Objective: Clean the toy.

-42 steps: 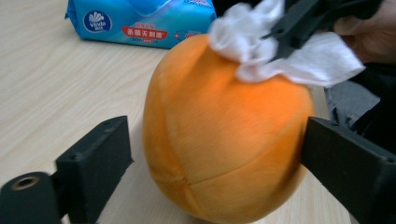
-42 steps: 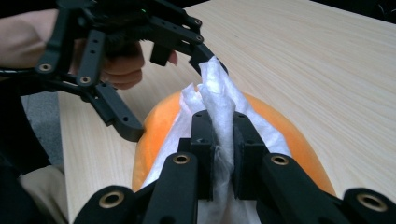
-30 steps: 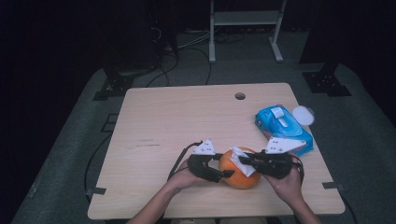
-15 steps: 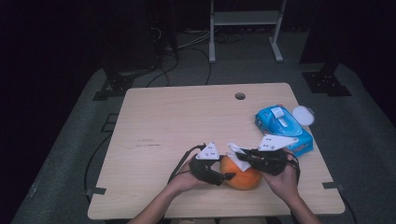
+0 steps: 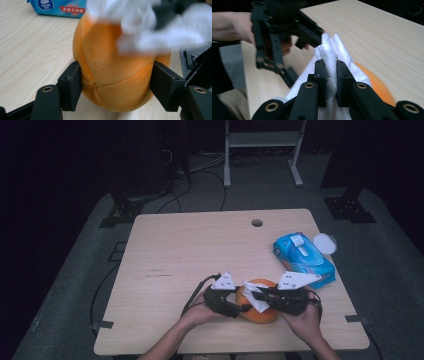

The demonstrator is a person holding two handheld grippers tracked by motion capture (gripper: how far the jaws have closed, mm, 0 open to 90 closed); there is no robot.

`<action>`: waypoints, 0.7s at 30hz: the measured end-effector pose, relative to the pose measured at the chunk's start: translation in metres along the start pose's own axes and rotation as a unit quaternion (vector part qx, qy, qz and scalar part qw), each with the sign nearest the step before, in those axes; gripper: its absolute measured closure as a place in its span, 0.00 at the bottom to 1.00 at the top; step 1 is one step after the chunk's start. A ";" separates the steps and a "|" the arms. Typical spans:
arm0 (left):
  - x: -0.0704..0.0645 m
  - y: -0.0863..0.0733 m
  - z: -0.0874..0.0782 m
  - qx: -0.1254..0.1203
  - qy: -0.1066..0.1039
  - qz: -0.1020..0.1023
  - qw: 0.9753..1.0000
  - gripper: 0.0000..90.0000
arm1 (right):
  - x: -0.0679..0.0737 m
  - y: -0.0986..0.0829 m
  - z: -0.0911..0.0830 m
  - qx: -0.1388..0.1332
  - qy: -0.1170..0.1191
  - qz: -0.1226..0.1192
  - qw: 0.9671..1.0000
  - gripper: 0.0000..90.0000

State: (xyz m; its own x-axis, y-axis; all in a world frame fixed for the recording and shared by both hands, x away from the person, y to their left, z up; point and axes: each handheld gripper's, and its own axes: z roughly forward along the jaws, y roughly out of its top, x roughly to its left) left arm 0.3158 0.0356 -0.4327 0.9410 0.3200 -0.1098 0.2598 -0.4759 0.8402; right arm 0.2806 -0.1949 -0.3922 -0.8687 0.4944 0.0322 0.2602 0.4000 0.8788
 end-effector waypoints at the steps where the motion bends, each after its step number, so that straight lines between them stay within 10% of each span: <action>1: -0.001 0.001 0.000 0.002 0.002 0.002 1.000 0.35 | 0.002 0.002 0.004 0.003 0.003 -0.004 1.000 0.89; 11: -0.004 -0.001 0.005 0.000 0.008 0.011 1.000 0.35 | -0.007 0.015 0.024 0.020 -0.020 -0.015 0.999 0.90; 21: 0.004 -0.007 0.003 0.001 -0.004 0.001 1.000 0.35 | -0.031 -0.011 -0.016 0.006 -0.052 0.036 0.998 0.89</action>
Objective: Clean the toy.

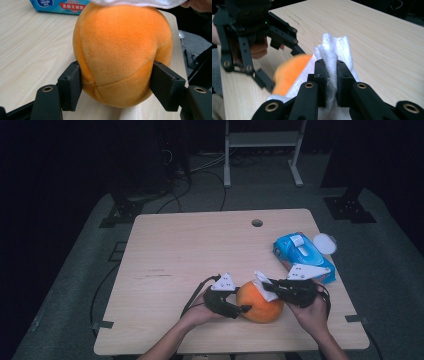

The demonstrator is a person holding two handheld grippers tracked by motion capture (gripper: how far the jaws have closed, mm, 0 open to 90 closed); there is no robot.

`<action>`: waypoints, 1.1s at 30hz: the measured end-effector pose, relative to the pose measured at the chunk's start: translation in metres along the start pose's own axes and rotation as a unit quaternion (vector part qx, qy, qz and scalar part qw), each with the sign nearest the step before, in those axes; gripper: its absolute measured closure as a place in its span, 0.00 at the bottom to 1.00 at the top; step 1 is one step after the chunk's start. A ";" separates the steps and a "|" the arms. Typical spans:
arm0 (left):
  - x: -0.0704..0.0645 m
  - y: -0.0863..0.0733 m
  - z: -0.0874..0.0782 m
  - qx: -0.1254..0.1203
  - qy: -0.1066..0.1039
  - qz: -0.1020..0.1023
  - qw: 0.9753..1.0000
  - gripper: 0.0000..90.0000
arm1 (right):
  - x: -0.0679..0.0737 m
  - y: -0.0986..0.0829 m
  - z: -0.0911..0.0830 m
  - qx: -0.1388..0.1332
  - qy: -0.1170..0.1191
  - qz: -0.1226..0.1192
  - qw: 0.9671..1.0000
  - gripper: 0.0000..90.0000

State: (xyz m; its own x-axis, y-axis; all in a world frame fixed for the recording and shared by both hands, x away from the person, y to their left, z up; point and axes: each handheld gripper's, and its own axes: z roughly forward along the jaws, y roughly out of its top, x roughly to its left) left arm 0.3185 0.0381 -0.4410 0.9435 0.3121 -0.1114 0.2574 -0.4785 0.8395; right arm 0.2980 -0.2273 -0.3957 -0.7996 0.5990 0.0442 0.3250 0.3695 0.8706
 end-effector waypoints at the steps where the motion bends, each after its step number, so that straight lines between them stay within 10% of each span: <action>1: 0.000 -0.001 0.000 -0.001 -0.005 -0.001 1.000 0.35 | -0.001 -0.003 -0.002 0.000 0.005 0.008 1.000 0.89; 12: 0.006 0.002 -0.006 -0.021 -0.045 -0.013 0.999 0.13 | 0.004 -0.009 -0.001 -0.001 0.026 0.005 1.000 0.89; 27: -0.006 0.005 -0.007 0.001 -0.018 0.029 0.999 0.34 | 0.045 0.019 0.036 0.018 0.063 -0.064 0.996 0.89; 33: -0.003 0.001 -0.008 0.005 -0.019 0.028 0.999 0.35 | 0.029 0.015 0.025 0.012 0.042 -0.044 0.998 0.89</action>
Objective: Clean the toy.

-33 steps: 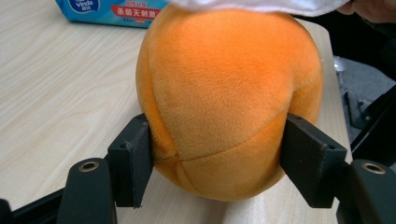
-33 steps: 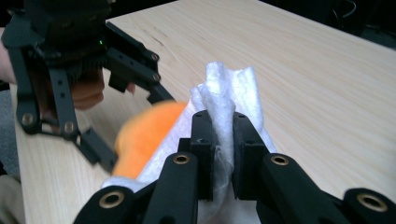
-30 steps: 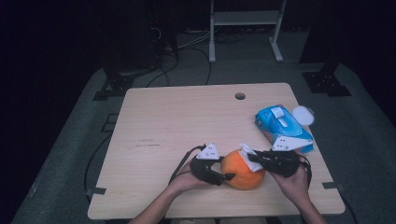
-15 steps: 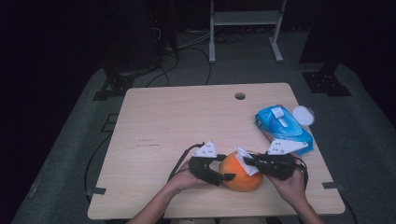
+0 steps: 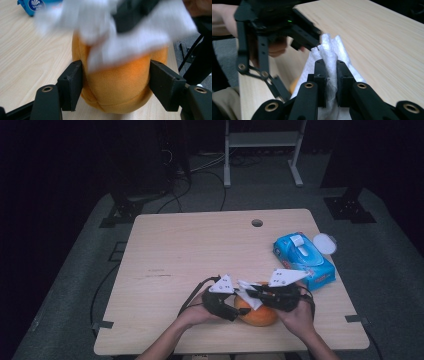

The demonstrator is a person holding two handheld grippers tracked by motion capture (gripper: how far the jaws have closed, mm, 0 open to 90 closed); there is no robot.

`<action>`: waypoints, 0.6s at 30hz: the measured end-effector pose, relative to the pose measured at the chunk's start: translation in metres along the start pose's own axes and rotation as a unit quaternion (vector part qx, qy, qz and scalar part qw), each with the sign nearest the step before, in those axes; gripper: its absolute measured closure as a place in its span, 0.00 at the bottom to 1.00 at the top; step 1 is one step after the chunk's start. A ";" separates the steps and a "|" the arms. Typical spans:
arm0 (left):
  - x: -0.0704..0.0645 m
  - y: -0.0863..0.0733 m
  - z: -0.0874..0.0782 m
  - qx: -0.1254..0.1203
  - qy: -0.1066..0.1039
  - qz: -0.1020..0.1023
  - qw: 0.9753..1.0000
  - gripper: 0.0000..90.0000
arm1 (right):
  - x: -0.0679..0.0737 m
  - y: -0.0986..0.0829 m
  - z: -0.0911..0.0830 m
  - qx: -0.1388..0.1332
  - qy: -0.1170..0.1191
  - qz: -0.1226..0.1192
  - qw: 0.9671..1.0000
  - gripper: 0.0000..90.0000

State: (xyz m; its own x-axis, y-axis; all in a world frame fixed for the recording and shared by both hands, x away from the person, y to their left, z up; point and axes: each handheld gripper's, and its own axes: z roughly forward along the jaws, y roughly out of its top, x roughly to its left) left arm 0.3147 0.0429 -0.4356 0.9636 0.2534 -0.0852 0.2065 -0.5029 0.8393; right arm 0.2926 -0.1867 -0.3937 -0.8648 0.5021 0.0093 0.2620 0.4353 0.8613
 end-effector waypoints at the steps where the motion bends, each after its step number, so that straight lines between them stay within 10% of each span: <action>1: 0.001 -0.001 0.000 0.000 -0.001 -0.003 1.000 0.35 | -0.003 -0.002 -0.004 -0.001 -0.005 0.005 1.000 0.89; 9: 0.005 -0.005 -0.002 -0.003 -0.020 -0.009 1.000 0.32 | -0.023 -0.027 -0.032 -0.013 -0.006 0.056 0.998 0.89; 18: 0.009 -0.003 0.000 -0.012 -0.052 -0.030 0.998 0.10 | -0.013 -0.030 -0.025 -0.009 0.027 0.044 0.999 0.89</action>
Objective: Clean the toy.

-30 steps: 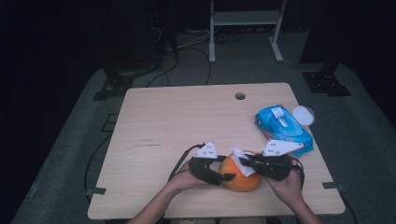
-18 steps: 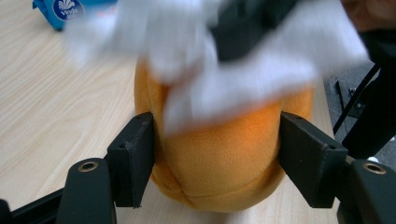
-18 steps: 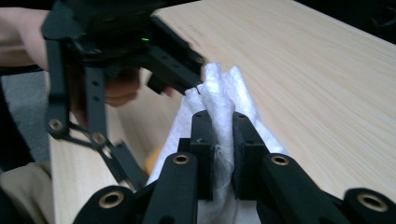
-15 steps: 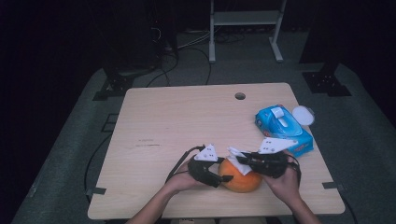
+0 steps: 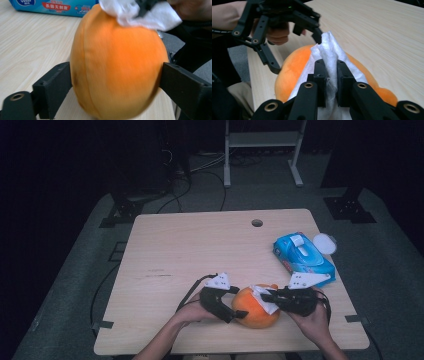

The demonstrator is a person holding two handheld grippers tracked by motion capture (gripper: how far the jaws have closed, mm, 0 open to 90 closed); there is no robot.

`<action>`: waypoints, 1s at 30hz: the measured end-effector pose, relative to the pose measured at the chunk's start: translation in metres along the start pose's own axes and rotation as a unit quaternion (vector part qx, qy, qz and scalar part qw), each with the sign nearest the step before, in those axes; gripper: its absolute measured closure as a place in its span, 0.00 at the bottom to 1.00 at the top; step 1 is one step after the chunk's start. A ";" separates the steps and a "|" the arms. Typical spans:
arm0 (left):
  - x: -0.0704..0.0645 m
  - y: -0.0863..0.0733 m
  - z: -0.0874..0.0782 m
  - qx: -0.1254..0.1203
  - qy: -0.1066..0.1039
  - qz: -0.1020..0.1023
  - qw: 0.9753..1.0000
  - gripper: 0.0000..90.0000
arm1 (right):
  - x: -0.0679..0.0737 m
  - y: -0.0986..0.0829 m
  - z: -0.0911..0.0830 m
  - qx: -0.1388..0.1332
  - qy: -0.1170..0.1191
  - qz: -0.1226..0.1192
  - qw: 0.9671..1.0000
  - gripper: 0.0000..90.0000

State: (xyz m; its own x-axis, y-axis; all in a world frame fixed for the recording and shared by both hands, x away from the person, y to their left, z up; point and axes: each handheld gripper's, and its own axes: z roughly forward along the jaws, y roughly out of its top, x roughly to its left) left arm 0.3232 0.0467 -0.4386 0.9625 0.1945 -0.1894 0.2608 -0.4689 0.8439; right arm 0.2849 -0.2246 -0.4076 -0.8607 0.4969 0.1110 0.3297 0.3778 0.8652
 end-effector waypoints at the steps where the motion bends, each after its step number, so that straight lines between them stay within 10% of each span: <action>1: -0.001 -0.001 0.005 0.003 -0.002 0.002 1.000 0.07 | 0.003 0.001 0.001 0.003 0.001 -0.009 1.000 0.89; 16: -0.003 -0.003 0.002 -0.002 0.026 0.014 1.000 0.35 | 0.035 0.024 0.036 0.009 -0.001 -0.066 0.998 0.88; 23: -0.001 0.000 -0.004 -0.046 0.018 0.009 0.999 0.44 | 0.015 0.027 0.020 -0.026 -0.020 -0.028 0.999 0.89; 30: 0.007 0.004 -0.024 -0.051 0.087 0.045 0.994 0.44 | 0.009 0.046 0.035 -0.045 -0.030 -0.036 0.998 0.88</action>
State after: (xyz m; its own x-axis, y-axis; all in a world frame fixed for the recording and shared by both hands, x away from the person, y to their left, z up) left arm 0.3295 0.0672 -0.4247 0.9520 0.3049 -0.0285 0.1563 -0.4037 0.9014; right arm 0.3056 -0.1750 -0.3843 -0.8551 0.5182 0.0191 0.2292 0.3448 0.9103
